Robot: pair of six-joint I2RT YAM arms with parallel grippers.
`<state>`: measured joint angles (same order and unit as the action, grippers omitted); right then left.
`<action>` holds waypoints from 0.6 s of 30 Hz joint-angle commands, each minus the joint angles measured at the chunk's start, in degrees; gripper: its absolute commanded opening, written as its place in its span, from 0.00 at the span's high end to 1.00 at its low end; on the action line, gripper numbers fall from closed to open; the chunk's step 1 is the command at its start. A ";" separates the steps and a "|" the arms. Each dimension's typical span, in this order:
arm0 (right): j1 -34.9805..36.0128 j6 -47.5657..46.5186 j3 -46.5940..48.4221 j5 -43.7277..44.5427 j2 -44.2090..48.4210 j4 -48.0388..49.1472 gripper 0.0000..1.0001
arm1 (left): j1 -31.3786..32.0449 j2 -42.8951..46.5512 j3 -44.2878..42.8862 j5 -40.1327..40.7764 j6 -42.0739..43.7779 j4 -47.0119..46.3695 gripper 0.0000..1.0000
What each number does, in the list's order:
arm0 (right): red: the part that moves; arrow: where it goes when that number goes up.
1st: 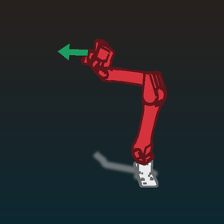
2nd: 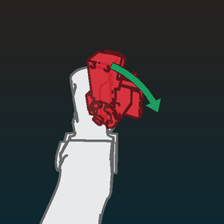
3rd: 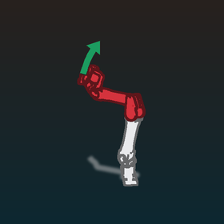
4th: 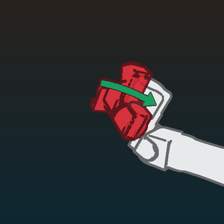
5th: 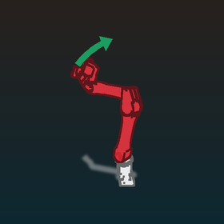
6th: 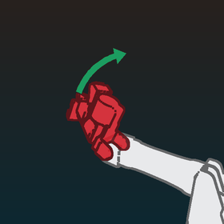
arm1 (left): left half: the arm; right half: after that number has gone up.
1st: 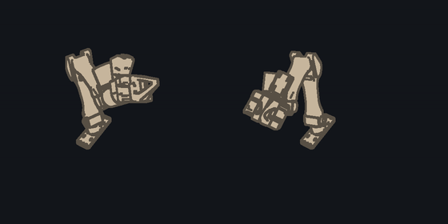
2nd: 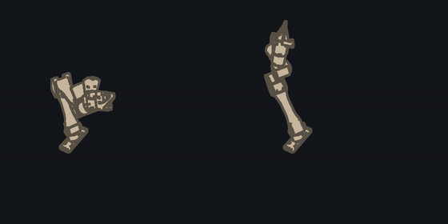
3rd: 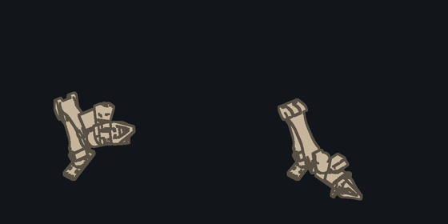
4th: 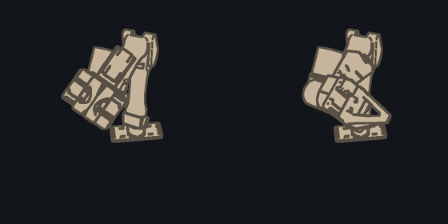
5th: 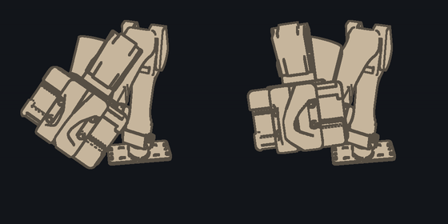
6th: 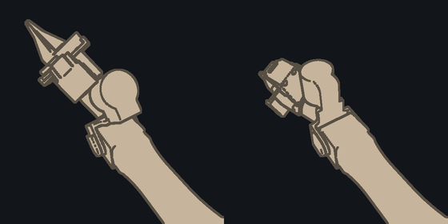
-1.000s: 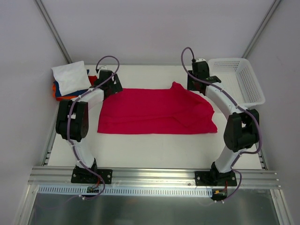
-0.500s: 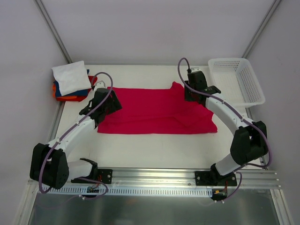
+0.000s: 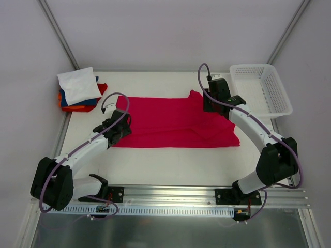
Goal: Fold and stack the t-shirts
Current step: Fold the tshirt
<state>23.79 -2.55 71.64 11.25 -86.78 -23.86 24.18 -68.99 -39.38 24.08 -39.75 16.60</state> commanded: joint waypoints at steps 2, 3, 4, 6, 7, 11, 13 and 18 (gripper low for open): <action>0.38 0.00 -0.01 -2.80 0.65 0.83 0.63 | 0.16 0.44 -0.09 7.03 -1.65 3.26 0.47; 0.29 -0.18 0.08 -2.98 0.48 0.92 0.63 | 0.16 0.44 0.00 7.65 -1.65 3.35 0.47; 0.20 -0.27 0.34 -3.16 0.30 0.92 0.63 | 0.16 0.18 0.00 8.09 -1.65 3.52 0.48; 0.38 -0.53 0.61 -3.86 -0.23 0.92 0.63 | 0.16 -0.53 -0.61 8.88 -1.65 3.70 0.49; 0.20 -0.62 1.05 -4.21 -0.49 0.92 0.63 | 0.25 -1.66 -0.96 9.41 -1.56 4.14 0.50; -0.15 -1.14 2.10 -5.70 -1.28 0.92 0.63 | 0.25 -4.48 -2.19 10.11 -2.96 4.32 0.52; -0.41 -1.23 2.45 -6.41 -1.63 0.92 0.63 | 0.25 -6.59 -2.63 10.29 -3.49 4.23 0.52; -1.47 -1.41 2.63 -7.46 -2.07 1.01 0.62 | 0.16 -10.63 -4.22 10.64 -4.72 4.32 0.53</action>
<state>23.22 -3.25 71.68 5.48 -88.88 -23.83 24.18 -78.24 -41.28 32.25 -42.30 20.27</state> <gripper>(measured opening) 0.373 0.478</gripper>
